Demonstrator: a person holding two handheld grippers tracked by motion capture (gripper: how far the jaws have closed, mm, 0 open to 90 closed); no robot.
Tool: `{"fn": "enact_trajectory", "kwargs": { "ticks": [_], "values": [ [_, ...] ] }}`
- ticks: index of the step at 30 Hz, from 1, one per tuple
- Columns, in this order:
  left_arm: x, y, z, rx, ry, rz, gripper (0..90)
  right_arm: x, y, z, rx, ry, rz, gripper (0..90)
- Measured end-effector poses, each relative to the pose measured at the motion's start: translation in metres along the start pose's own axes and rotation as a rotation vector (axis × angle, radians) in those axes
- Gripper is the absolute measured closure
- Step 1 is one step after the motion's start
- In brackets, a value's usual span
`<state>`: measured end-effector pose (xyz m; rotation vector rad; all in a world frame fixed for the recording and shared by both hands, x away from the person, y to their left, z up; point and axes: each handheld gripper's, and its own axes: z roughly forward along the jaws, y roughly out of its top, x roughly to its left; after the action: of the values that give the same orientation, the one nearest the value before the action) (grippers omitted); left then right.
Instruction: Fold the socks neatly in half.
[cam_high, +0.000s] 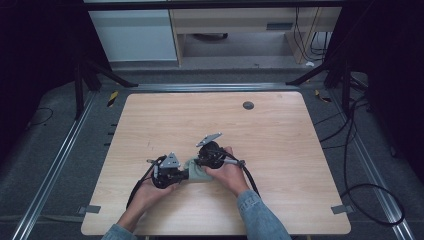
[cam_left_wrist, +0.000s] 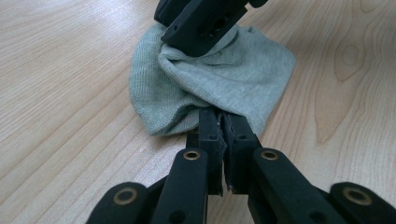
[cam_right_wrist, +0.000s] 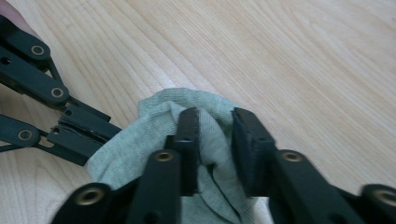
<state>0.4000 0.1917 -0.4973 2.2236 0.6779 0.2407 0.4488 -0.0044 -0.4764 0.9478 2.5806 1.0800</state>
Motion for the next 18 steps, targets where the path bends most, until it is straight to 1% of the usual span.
{"fn": "enact_trajectory", "kwargs": {
  "ticks": [2,3,5,6,7,9,10,12,15,17,18],
  "values": [
    [0.000,0.000,0.000,0.000,0.001,0.000,86.5,0.000,0.001,-0.005,-0.008,-0.022,-0.004,63.7],
    [0.000,0.000,0.000,0.000,0.002,0.002,86.5,0.001,0.002,-0.007,-0.016,-0.029,0.002,59.7],
    [-0.001,0.000,0.000,0.000,0.003,0.003,86.5,0.001,0.003,-0.015,-0.035,-0.044,0.003,59.3],
    [0.000,0.000,0.000,0.000,0.003,0.002,86.5,0.001,0.004,-0.019,-0.044,-0.049,-0.005,59.8],
    [0.000,0.000,0.000,0.001,0.003,0.002,86.5,0.002,0.004,-0.023,-0.049,-0.060,-0.016,62.7],
    [-0.001,0.000,0.000,0.001,0.004,0.002,86.5,0.005,0.003,-0.030,-0.062,-0.057,-0.031,68.8],
    [-0.001,0.001,0.001,0.001,0.004,0.000,86.5,0.006,0.003,-0.031,-0.064,-0.059,-0.043,69.9],
    [-0.001,0.001,0.001,0.001,0.003,0.005,86.5,0.009,0.002,-0.032,-0.062,-0.055,-0.058,68.3],
    [-0.001,0.002,0.002,0.001,0.003,0.003,86.5,0.011,0.002,-0.027,-0.049,-0.047,-0.073,61.0],
    [-0.002,0.003,0.003,0.004,0.005,0.010,86.5,0.010,0.003,-0.021,-0.034,-0.064,-0.078,62.9],
    [-0.002,0.003,0.003,0.003,0.006,0.014,86.5,0.009,0.003,-0.018,-0.031,-0.067,-0.072,66.4]
  ]
}}
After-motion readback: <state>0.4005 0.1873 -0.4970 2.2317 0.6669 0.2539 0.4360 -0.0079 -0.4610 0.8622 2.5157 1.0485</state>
